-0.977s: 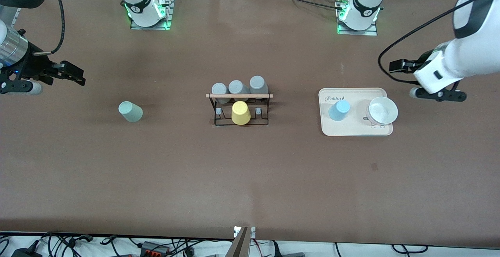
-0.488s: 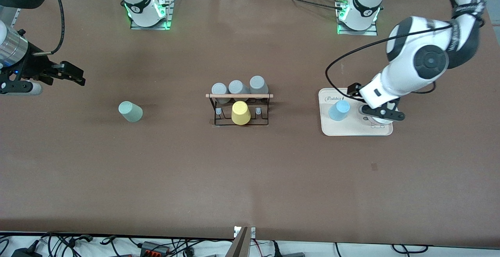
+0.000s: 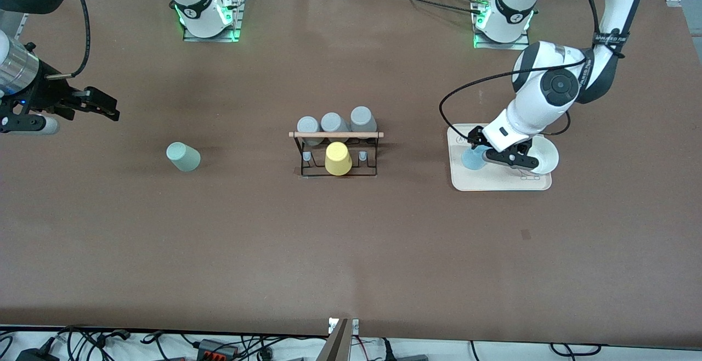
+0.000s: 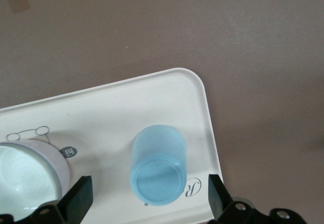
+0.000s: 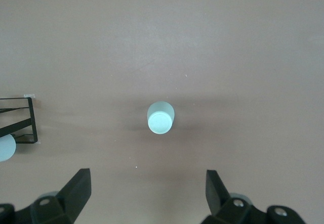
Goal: Hang scattered cups on rack with three cups
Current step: 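Reach the left gripper down to the light blue cup on the tray, then close the left gripper on the light blue cup and lift it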
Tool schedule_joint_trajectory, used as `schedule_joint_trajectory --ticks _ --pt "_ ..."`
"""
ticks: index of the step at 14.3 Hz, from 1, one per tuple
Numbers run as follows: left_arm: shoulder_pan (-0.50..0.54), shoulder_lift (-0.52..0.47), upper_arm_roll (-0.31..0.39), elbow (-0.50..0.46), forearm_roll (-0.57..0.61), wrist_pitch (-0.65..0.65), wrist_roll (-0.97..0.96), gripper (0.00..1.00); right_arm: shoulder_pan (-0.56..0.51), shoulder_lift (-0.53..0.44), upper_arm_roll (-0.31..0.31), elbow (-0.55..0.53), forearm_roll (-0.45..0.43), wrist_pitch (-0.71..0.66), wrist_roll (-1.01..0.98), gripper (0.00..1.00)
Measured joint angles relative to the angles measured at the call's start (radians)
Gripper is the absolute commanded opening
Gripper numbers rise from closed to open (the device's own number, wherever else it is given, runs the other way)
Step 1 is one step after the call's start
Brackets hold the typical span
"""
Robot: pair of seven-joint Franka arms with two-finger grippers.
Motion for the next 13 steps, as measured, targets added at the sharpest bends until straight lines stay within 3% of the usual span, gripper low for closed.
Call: schedule_joint_trajectory --ticks 10,11,13 --pt "0.009 0.125 0.0 -0.075 0.0 0.22 0.0 1.0 0.0 0.0 0.0 0.0 0.0 0.0 0.001 1.0" --pt "0.009 0.132 0.0 -0.085 0.0 0.235 0.0 0.9 -0.001 0.001 -0.001 0.0 0.0 0.0 0.001 1.0" --pt "0.009 0.135 0.0 -0.092 0.0 0.246 0.0 0.48 -0.005 0.001 -0.003 0.0 0.0 0.0 0.001 1.0"
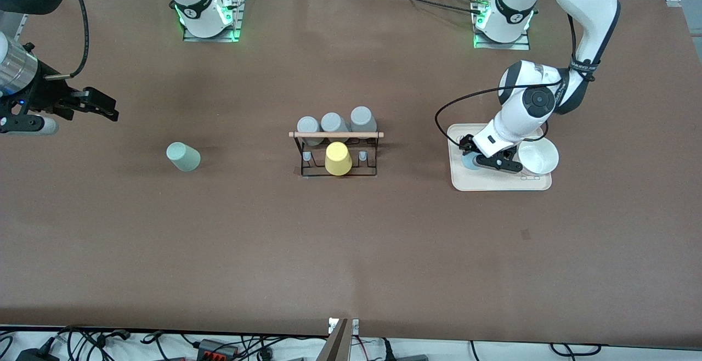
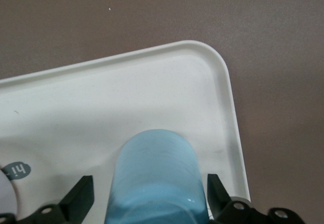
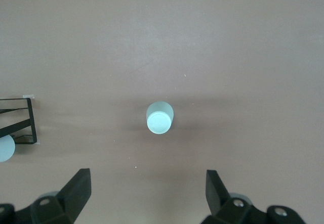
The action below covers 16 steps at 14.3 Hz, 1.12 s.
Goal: Hang scattered cups on rack with three cups
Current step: 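Close the left gripper on the light blue cup and lift it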
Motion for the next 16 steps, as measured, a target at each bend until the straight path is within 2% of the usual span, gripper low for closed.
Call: schedule_joint_trajectory --ticks 2,6,9,11,14,16 --pt "0.0 -0.002 0.0 0.001 0.0 0.001 0.0 0.32 -0.004 0.0 0.0 0.0 0.0 0.0 0.0 1.0" --pt "0.0 -0.014 0.0 0.008 0.0 0.006 0.0 0.31 -0.007 0.0 0.0 0.0 0.0 -0.01 0.0 1.0" --pt "0.0 -0.058 -0.001 0.043 0.0 -0.019 0.0 0.31 -0.007 0.003 0.0 0.0 0.0 -0.019 0.0 1.0" --pt "-0.005 -0.086 -0.002 0.134 0.0 -0.172 0.0 0.31 -0.007 0.007 0.0 0.0 0.0 -0.02 0.0 1.0" --pt "-0.023 -0.083 -0.006 0.365 0.0 -0.447 -0.004 0.34 -0.007 0.01 0.0 0.0 0.0 -0.021 0.0 1.0" --pt "-0.059 -0.059 -0.007 0.489 -0.001 -0.51 -0.061 0.34 -0.007 0.012 0.0 0.0 0.0 -0.022 0.0 1.0"
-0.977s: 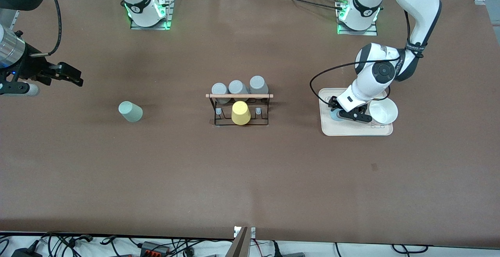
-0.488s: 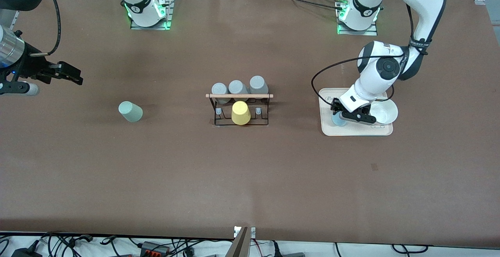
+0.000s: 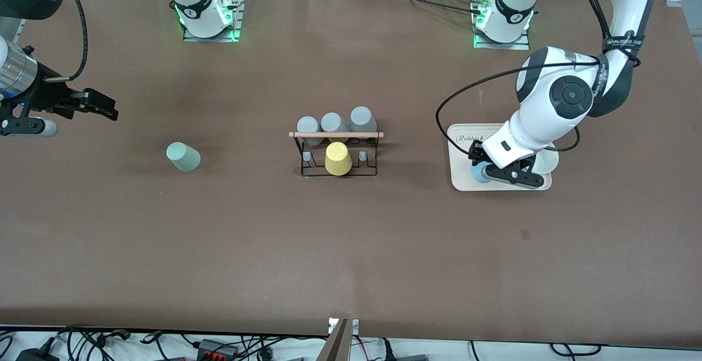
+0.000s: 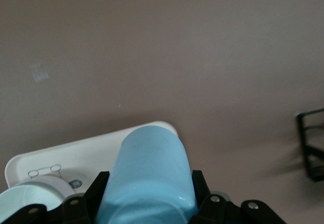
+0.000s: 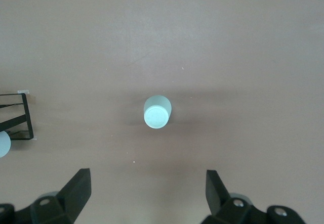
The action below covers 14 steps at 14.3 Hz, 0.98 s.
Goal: Hang scattered cups on rack with three cups
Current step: 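Carry the light blue cup with the left gripper to the rack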
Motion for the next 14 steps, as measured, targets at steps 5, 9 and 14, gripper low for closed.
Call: schedule_joint_trajectory --ticks 5,9,14 --pt "-0.193 0.135 -0.007 0.303 0.0 -0.13 -0.331 0.34 0.001 0.009 0.003 0.0 0.0 -0.001 -0.003 1.0" --pt "-0.31 0.254 -0.006 0.421 0.001 -0.148 -0.65 0.33 0.002 0.009 0.006 0.0 0.0 -0.002 -0.003 1.0" --pt "-0.366 0.314 -0.005 0.459 0.001 -0.128 -0.765 0.33 0.003 0.01 0.006 0.0 0.0 -0.003 -0.003 1.0"
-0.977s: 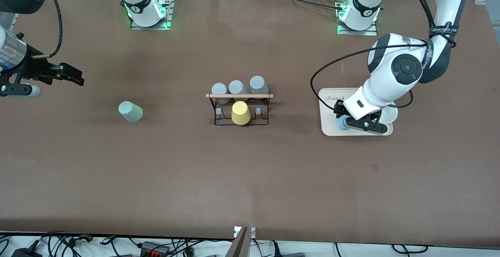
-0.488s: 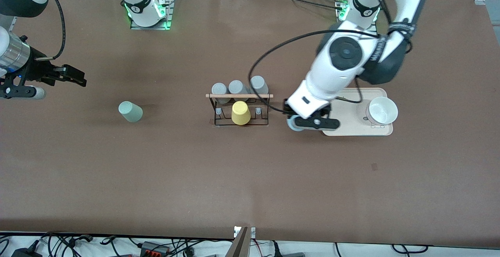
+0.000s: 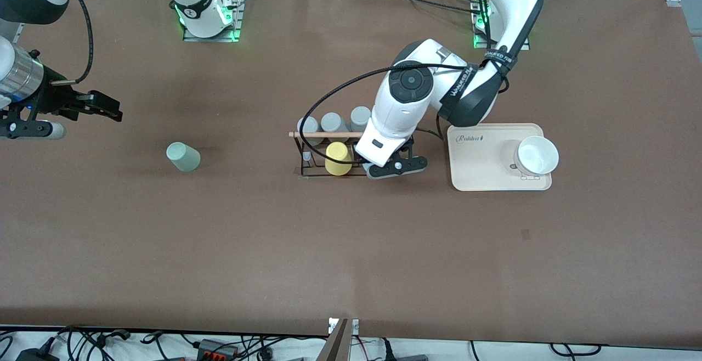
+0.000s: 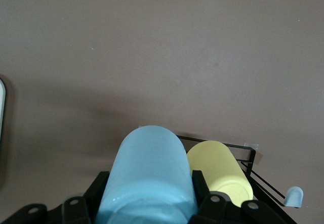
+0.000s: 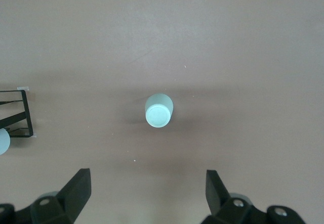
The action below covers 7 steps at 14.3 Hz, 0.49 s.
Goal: Hang scattered cups on rack with three cups
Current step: 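Carry the light blue cup with the left gripper to the rack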
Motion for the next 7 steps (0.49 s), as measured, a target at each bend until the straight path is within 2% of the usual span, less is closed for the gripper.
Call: schedule_joint_trajectory --ticks 7 --pt "-0.053 0.041 0.0 0.001 0.024 0.022 -0.003 0.33 0.0 0.0 0.0 0.0 0.0 -0.003 0.0 1.0"
